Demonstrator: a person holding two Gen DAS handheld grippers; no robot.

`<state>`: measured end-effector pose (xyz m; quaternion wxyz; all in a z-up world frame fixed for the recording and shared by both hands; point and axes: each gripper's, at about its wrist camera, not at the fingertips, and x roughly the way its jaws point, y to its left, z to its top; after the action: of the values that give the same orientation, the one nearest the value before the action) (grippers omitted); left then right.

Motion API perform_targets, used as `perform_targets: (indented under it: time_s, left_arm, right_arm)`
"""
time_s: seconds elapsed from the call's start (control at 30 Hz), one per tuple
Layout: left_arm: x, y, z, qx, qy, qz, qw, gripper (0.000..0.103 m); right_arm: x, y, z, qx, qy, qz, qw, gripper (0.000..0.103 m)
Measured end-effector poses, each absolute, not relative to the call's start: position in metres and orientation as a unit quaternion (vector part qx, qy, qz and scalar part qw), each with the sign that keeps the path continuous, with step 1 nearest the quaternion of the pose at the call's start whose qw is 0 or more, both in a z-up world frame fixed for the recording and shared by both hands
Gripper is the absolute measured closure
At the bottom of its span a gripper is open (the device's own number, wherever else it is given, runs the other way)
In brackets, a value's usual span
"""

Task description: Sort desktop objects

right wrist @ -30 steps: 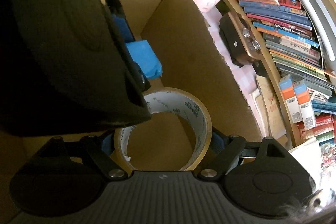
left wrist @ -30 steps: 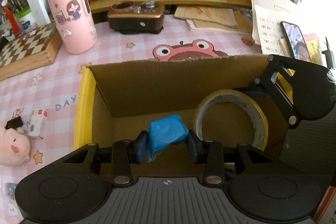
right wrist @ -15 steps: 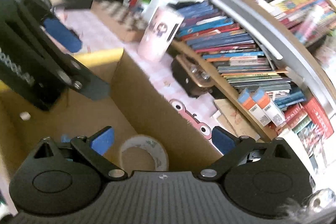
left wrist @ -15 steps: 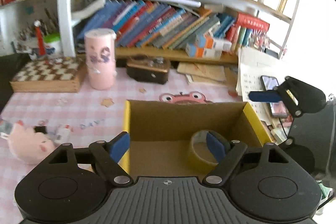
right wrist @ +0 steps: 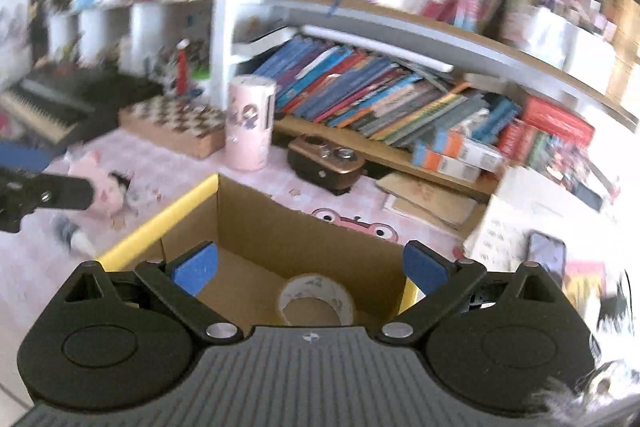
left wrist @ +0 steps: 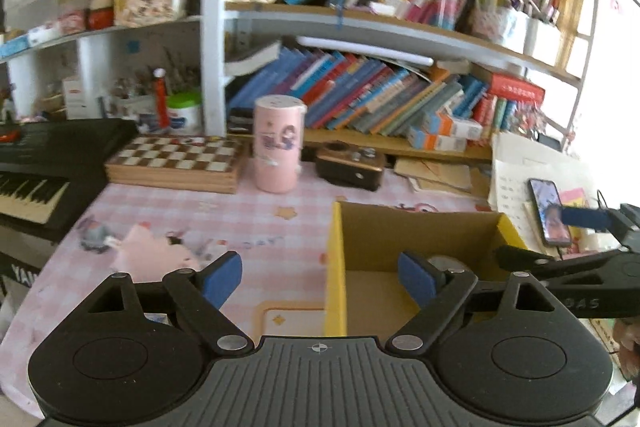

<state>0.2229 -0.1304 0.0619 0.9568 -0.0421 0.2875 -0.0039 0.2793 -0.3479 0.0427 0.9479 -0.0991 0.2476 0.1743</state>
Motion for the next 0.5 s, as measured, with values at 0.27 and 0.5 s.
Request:
perform_targets:
  time_s: [0.27,0.5]
  left_arm:
    - [0.186,-0.107,0.059,-0.015,0.258,0.011,0.966,0.012]
    - [0.160,-0.083,0.045,0.009,0.267,0.001,0.964,0.011]
  right_arm:
    - [0.220,-0.334,0.041,-0.063,0.231,0.080,0.968,0.003]
    - [0.175,-0.304,0.029,-0.026,0.253,0.050,0.966,0.003]
